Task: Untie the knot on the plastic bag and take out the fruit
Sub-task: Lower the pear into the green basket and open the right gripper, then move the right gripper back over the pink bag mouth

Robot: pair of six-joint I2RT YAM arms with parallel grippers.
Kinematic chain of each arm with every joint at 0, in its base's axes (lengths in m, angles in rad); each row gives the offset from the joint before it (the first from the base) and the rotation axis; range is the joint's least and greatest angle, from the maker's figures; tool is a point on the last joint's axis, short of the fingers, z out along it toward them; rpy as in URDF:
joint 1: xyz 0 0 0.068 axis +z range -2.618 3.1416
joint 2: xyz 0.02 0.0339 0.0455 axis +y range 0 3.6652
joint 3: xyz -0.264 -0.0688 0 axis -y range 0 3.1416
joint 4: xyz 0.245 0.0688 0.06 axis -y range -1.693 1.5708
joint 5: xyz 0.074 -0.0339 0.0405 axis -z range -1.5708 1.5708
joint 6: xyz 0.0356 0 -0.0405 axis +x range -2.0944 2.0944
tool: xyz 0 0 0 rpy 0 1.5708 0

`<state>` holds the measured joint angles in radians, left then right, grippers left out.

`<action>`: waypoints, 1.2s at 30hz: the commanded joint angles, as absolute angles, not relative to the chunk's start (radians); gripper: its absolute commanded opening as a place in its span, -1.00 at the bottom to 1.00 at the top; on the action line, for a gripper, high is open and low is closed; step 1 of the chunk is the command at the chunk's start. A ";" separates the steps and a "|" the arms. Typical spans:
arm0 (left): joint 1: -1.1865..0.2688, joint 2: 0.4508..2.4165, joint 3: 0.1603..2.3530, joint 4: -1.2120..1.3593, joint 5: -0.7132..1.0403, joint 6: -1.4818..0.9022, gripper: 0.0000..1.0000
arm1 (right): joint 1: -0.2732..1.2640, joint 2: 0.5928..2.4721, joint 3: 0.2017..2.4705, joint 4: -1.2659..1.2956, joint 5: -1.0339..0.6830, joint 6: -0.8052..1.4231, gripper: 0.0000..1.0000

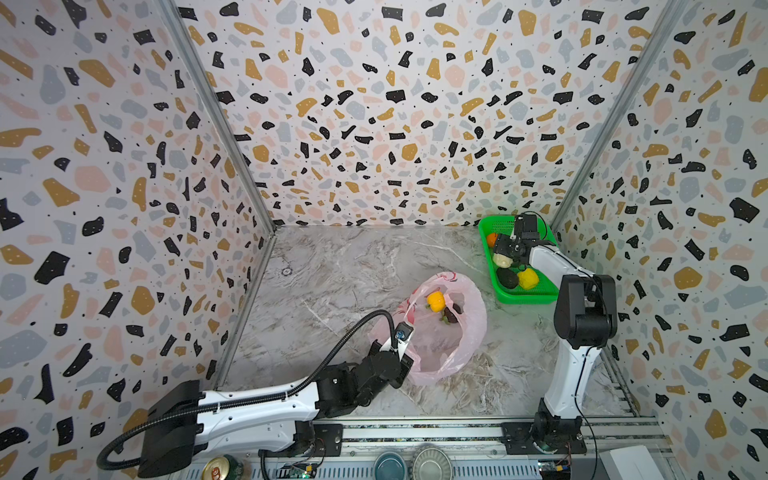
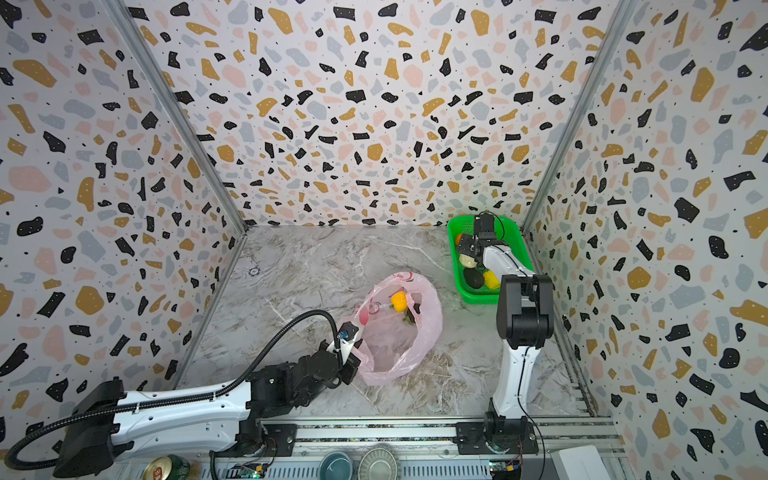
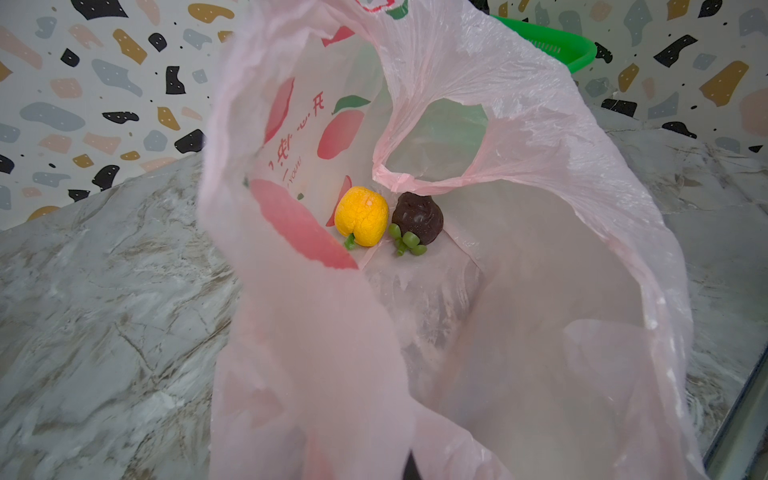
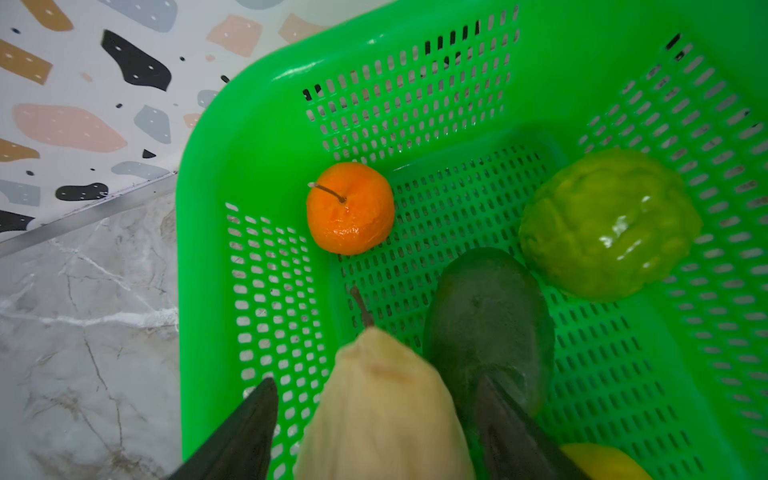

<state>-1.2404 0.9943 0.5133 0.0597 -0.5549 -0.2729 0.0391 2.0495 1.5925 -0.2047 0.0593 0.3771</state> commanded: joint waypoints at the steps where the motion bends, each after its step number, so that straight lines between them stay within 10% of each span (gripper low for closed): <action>1: -1.243 0.990 0.547 0.067 -0.553 -0.267 -1.00 | 0.037 2.029 1.644 -0.216 0.069 0.392 0.64; 24: -1.243 0.988 0.546 0.087 -0.562 -0.257 -1.00 | 0.106 1.541 1.334 -0.398 -0.086 0.369 0.72; 36: -1.243 0.987 0.544 0.107 -0.563 -0.247 -1.00 | 0.505 1.143 1.165 -0.641 -0.073 0.535 0.69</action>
<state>-1.2404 0.9939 0.5190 0.0624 -0.5564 -0.2600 0.4114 1.1942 1.1782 -0.5510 -0.0967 0.4534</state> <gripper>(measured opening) 0.047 0.847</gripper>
